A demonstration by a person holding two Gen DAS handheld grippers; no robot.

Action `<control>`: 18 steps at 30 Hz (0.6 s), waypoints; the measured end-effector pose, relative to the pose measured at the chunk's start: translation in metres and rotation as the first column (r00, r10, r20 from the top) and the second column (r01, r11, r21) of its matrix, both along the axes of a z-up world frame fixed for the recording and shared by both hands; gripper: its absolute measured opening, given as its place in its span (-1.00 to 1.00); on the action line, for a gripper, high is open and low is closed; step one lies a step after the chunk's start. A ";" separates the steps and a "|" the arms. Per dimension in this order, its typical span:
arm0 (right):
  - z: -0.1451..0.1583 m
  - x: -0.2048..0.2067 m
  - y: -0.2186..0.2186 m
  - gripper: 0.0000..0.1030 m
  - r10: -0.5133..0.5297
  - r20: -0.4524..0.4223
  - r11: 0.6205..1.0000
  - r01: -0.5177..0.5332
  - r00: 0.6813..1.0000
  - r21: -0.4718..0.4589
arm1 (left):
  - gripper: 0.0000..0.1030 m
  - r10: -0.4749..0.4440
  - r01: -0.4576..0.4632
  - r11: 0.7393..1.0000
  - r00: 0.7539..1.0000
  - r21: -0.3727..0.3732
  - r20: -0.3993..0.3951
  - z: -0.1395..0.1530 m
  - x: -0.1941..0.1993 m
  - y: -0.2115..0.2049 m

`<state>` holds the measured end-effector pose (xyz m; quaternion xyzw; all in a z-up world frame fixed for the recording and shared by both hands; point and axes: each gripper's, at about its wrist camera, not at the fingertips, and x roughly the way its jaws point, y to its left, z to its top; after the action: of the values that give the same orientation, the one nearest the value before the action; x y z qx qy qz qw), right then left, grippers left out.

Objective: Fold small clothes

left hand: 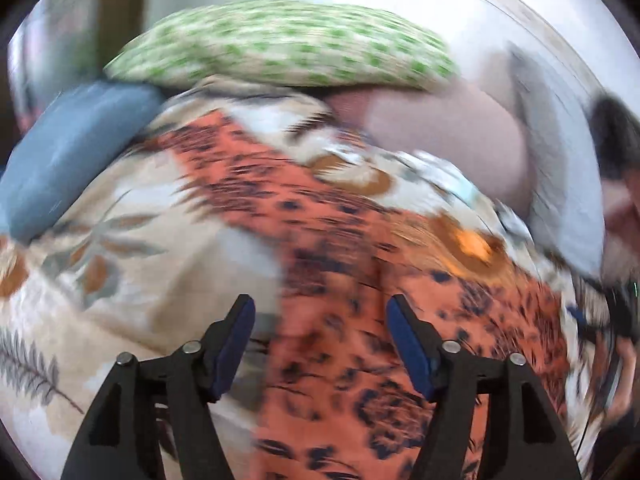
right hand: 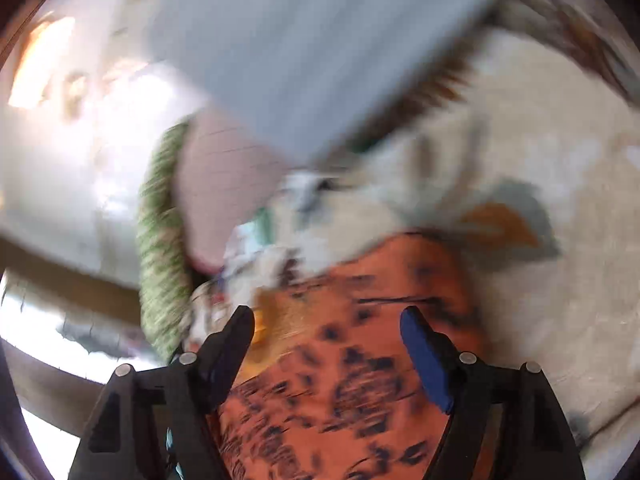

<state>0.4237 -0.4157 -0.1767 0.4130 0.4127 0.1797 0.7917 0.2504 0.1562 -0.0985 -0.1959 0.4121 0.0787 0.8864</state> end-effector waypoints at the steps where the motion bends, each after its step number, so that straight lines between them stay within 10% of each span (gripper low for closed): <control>1: 0.004 -0.003 0.006 0.64 0.022 0.035 1.000 -0.021 0.999 -0.006 | 0.39 0.035 -0.035 0.999 0.999 -0.031 -0.004 -0.003 -0.001 0.014; 4: -0.041 0.007 0.016 0.56 0.010 -0.197 0.979 -0.050 0.980 -0.199 | 0.40 0.133 -0.137 0.974 0.990 -0.179 -0.035 -0.020 0.005 0.066; 12: 0.021 -0.069 0.050 0.56 0.046 0.021 0.975 -0.040 0.999 -0.220 | 0.42 0.180 -0.178 0.848 0.983 -0.498 -0.045 -0.049 0.086 0.152; 18: 0.018 -0.158 0.069 0.56 0.109 0.042 0.973 -0.098 0.993 -0.207 | 0.42 0.309 -0.274 0.817 0.951 -0.507 -0.016 -0.052 0.141 0.211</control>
<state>0.2655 -0.3469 -0.1588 0.3024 0.4288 0.1881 0.8302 0.3912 0.3675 -0.1508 -0.4835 0.3534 0.0964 0.7950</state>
